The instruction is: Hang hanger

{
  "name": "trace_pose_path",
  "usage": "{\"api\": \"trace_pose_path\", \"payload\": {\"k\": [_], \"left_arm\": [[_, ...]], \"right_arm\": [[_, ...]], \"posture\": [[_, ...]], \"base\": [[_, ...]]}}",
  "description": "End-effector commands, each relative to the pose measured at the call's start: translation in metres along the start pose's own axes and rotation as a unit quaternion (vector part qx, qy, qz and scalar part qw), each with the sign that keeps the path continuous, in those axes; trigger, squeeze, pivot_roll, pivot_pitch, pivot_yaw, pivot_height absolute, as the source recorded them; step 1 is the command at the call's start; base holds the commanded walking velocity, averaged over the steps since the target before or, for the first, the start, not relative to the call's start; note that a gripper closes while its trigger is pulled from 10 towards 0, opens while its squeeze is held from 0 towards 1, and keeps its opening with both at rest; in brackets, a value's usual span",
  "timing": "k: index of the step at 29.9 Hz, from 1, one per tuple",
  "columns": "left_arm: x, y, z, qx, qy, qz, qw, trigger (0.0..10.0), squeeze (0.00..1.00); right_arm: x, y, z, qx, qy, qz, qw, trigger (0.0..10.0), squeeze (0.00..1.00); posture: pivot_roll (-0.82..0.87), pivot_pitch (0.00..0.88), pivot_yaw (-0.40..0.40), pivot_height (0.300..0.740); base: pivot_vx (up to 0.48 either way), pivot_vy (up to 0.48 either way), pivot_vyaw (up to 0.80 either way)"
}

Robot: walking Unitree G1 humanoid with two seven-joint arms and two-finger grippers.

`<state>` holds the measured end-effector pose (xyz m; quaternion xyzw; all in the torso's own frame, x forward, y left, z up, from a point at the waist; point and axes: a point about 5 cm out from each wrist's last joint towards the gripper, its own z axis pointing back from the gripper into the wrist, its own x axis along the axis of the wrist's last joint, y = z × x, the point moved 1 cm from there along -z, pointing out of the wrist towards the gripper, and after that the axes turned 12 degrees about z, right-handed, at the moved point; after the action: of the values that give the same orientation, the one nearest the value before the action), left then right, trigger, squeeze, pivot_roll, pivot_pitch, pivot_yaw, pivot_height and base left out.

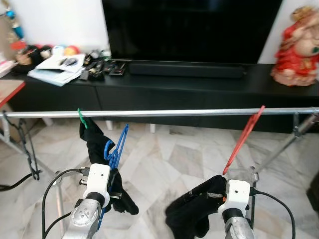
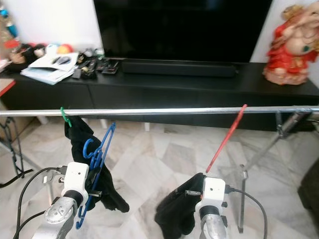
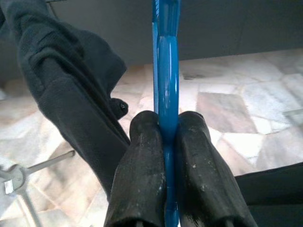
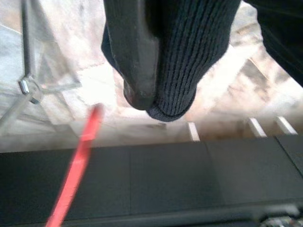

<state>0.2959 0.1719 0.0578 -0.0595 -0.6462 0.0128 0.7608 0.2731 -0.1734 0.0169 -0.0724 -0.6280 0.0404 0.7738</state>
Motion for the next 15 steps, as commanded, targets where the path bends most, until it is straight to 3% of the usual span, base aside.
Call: {"api": "trace_pose_path", "payload": {"k": [1,5,15], "left_arm": [[0.0012,0.0096,0.0036,0.014,0.001,-0.002,1.000,10.0,0.00],[0.0013,0.0094,0.0038,0.013,0.001,-0.002,1.000,10.0,0.00],[0.0020,0.0091,0.0046,0.008,0.000,-0.008,1.000,10.0,0.00]], "right_arm": [[0.0100,0.0072,-0.0035,0.008,-0.021,-0.001,1.000,10.0,0.00],[0.0098,0.0067,-0.0035,0.006,-0.020,0.000,1.000,10.0,0.00],[0.0092,0.0031,-0.0048,-0.009,-0.016,0.002,1.000,10.0,0.00]], "posture": [[-0.10,0.076,0.038,0.740],[-0.10,0.077,0.038,0.740],[-0.10,0.078,0.041,0.740]], "base": [[0.000,0.368,0.00],[0.000,0.339,0.00],[0.000,0.000,0.00]]}}
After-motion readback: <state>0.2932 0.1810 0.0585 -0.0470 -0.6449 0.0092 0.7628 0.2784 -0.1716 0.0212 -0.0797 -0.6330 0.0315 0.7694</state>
